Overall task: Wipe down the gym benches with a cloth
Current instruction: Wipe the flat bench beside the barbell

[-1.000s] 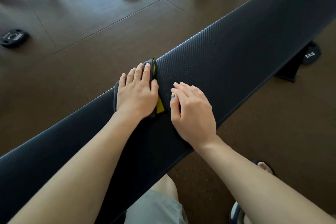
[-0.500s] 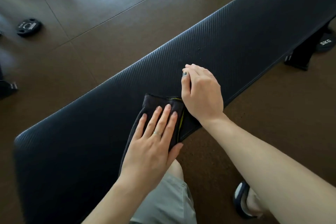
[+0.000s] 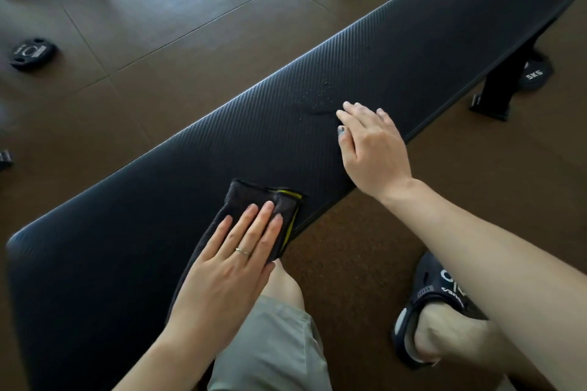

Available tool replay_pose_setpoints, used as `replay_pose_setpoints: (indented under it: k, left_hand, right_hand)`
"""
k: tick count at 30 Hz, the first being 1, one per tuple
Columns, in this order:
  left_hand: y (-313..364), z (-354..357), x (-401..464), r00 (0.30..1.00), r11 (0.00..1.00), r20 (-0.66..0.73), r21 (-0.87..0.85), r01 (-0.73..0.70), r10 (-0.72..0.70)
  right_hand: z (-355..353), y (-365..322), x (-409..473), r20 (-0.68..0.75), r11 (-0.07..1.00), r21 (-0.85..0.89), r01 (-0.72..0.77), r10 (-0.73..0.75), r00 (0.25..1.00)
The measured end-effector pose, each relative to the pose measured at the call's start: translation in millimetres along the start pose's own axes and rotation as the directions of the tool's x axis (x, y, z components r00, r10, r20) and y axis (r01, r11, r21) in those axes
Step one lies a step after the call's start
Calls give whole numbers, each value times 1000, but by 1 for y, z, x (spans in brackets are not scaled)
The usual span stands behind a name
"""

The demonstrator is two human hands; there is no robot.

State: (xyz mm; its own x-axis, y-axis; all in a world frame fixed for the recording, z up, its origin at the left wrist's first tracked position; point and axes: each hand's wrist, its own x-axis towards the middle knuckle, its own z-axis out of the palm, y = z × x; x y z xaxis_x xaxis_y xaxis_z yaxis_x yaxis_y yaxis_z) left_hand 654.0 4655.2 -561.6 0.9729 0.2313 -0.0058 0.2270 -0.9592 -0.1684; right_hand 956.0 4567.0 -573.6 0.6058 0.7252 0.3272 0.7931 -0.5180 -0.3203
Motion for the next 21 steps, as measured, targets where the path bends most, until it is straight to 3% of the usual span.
replay_pose_setpoints:
  k: [4,8,13,16,21]
  left_hand:
    - [19,-7,67,997,996,-27,-48,-79,77]
    - [42,-14,130,996,991,-38,-105,-79,76]
    - [28,-12,82,997,995,-7,-68,-73,73]
    - [2,-12,47,994,994,66,-73,-86,90]
    - [8,-22,112,994,972,93,-231,-33,56]
  right_hand:
    - [6,0,5,-36,998,42,-42,44,998]
    - [-2,9,9,27,992,114,-46,43,999]
    - [-16,43,13,143,997,-73,-18,28,989]
    - [-15,51,19,176,996,-69,-48,59,983]
    - [-9,57,46,55,991,-42,-130,132,990]
